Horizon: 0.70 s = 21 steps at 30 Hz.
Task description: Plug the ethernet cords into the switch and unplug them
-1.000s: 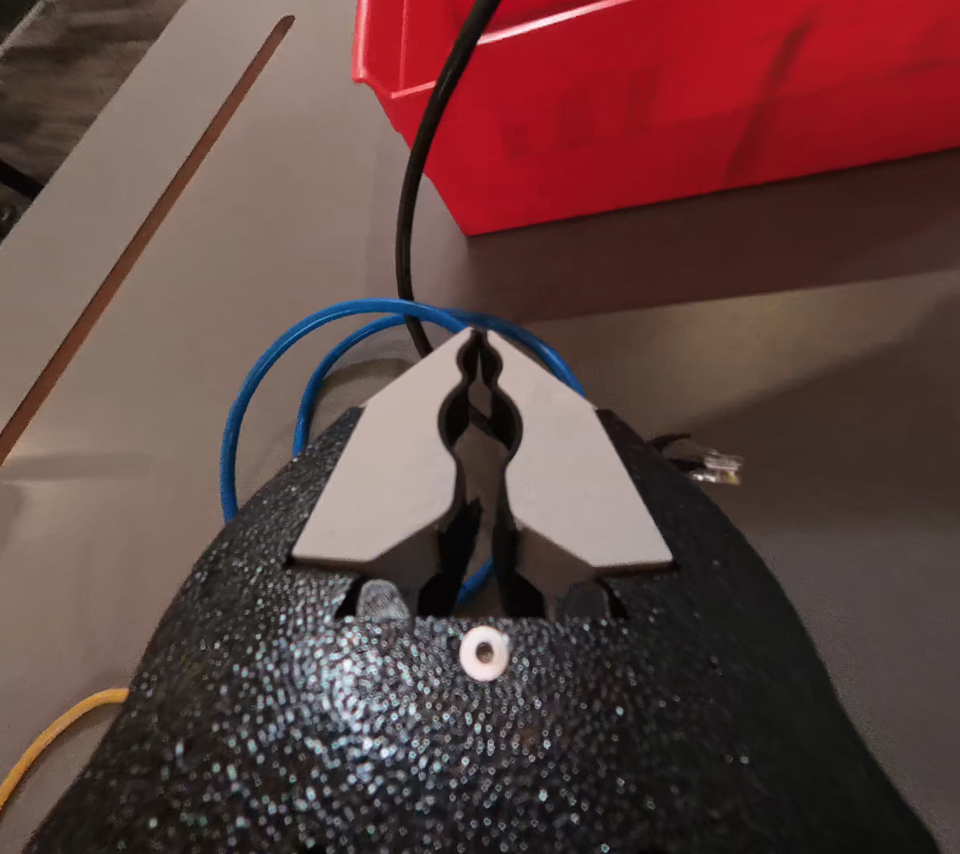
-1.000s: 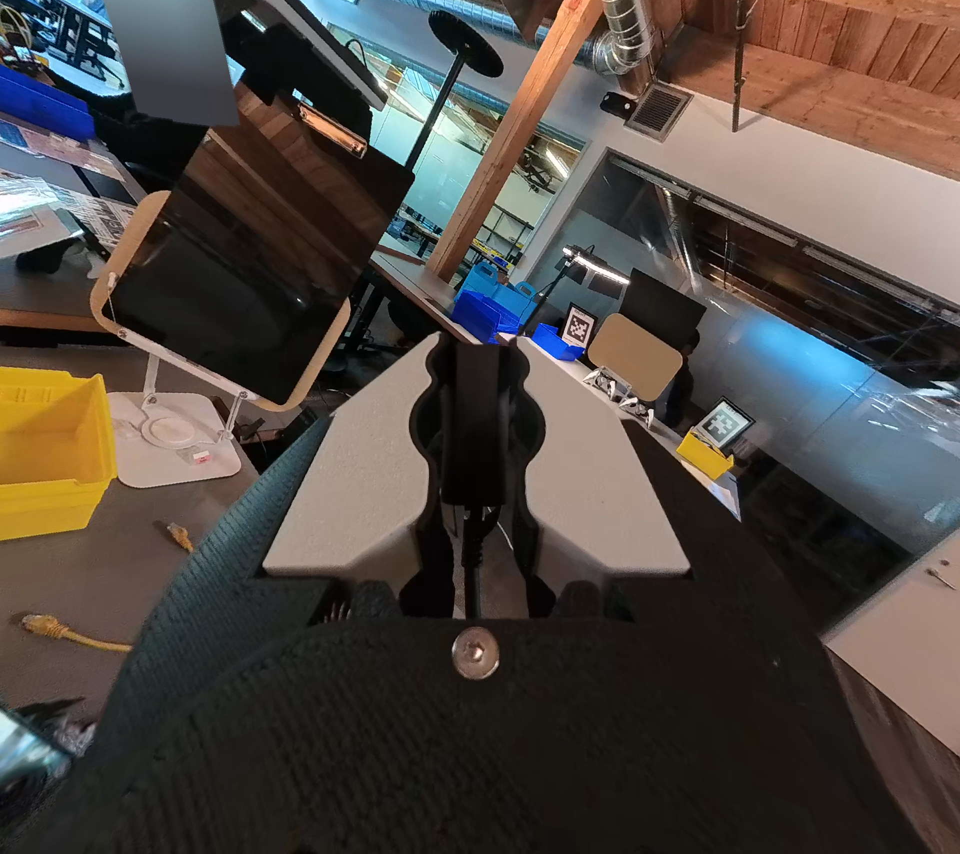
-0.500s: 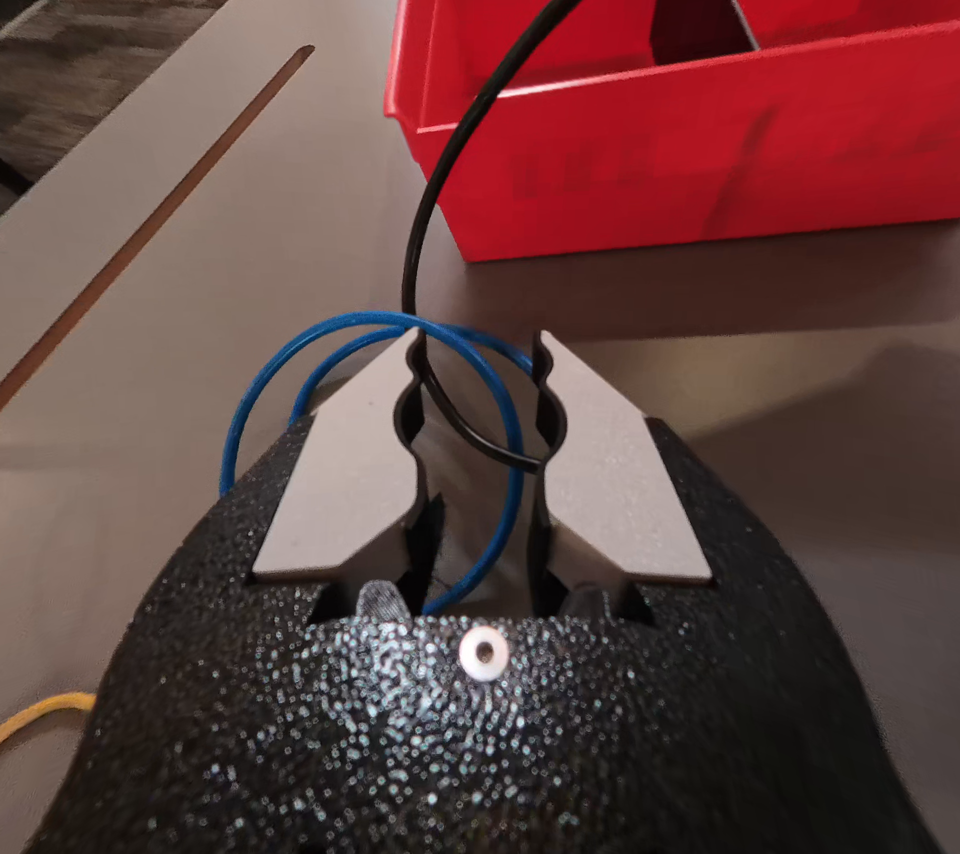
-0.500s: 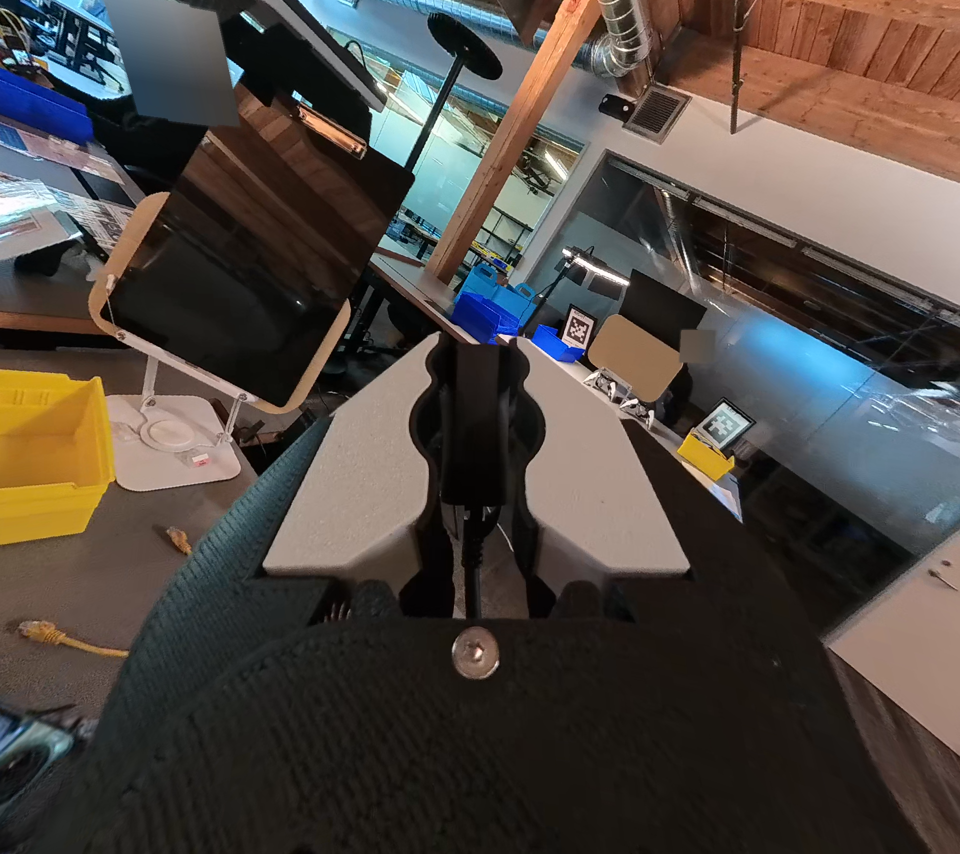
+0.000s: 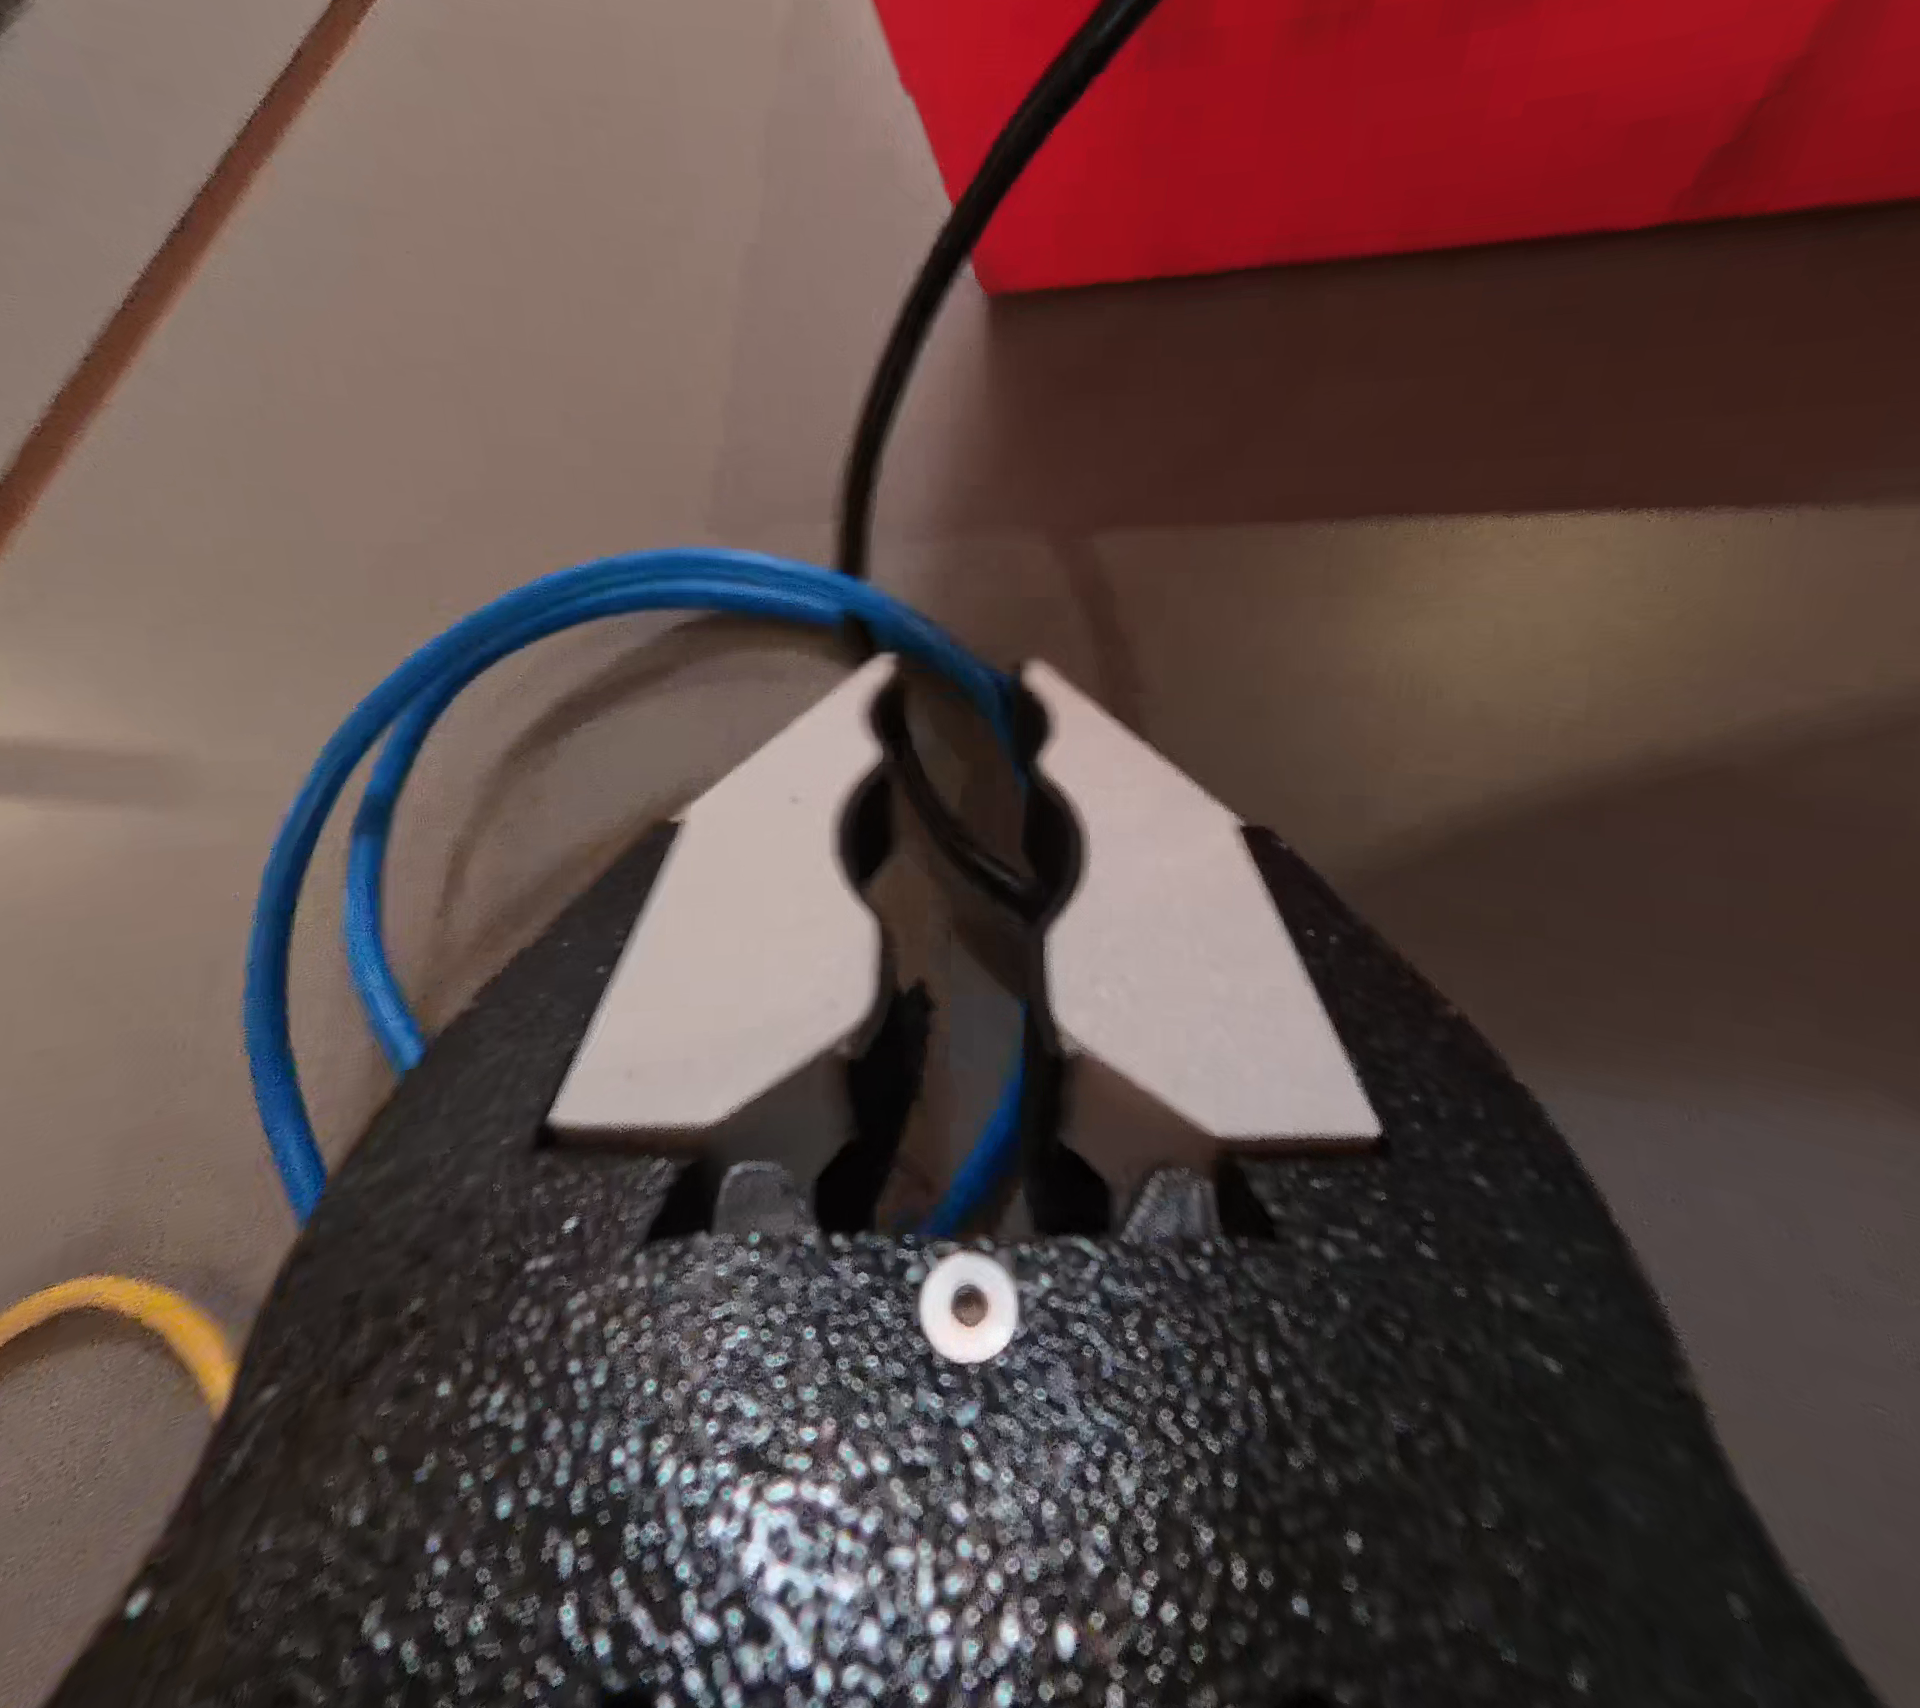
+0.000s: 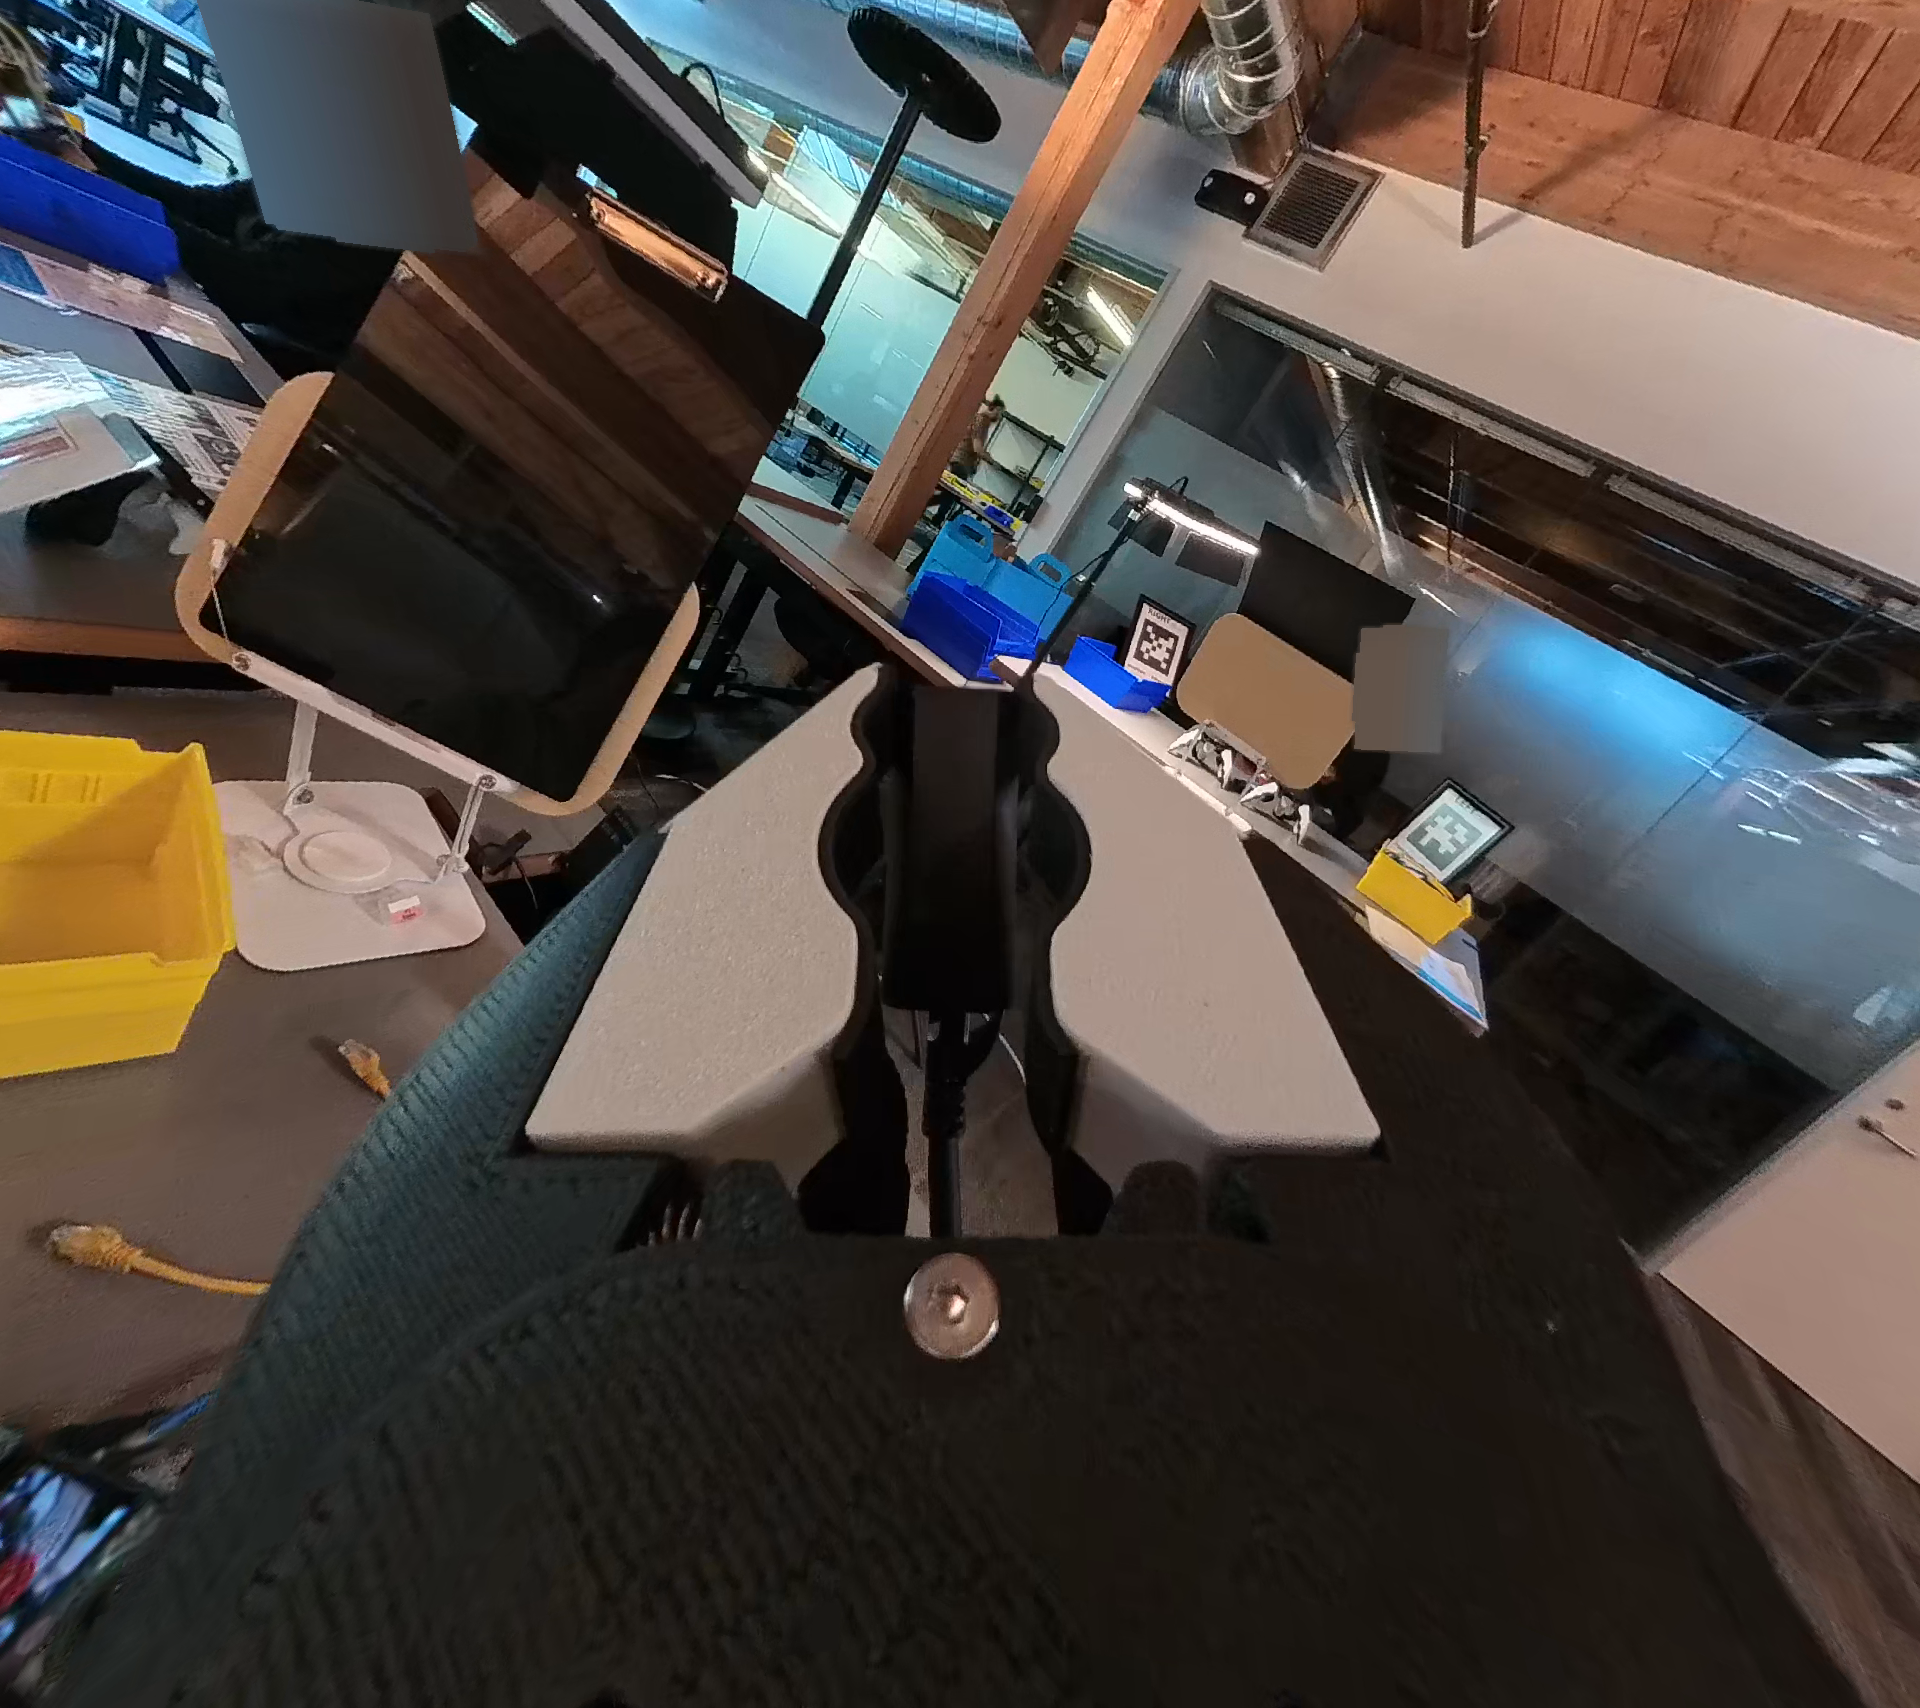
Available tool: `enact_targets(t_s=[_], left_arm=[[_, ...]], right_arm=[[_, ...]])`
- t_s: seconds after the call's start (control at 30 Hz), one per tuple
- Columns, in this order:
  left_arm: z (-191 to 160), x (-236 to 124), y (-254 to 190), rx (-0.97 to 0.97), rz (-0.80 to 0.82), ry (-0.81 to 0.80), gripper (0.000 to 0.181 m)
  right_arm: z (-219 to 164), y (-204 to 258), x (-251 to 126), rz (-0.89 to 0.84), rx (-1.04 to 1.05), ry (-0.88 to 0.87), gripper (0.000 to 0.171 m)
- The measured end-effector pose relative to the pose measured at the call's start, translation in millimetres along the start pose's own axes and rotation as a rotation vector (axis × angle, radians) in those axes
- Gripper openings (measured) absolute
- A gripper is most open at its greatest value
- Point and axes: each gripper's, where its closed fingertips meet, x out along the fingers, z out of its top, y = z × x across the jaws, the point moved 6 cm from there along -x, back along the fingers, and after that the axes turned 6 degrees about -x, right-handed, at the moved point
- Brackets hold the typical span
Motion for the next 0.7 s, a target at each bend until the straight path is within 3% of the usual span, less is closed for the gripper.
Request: enact_targets(t_s=[0.17, 0.37, 0.7], left_arm=[[-4.0, -11.4, 7.3, -0.02, -0.019, -0.049, 0.009], [-13.2, -50.3, 19.2, -0.074, -0.09, -0.168, 0.004], [-45.4, -113.6, 60.7, -0.126, 0.055, -0.288, 0.003]], right_arm=[[-4.3, -3.6, -0.8, -0.011, 0.001, 0.01, 0.021], [-12.7, -12.4, -6.5, -0.044, -0.012, 0.036, 0.021], [-19.2, -33.4, -15.4, -0.106, 0.01, 0.043, 0.021]])
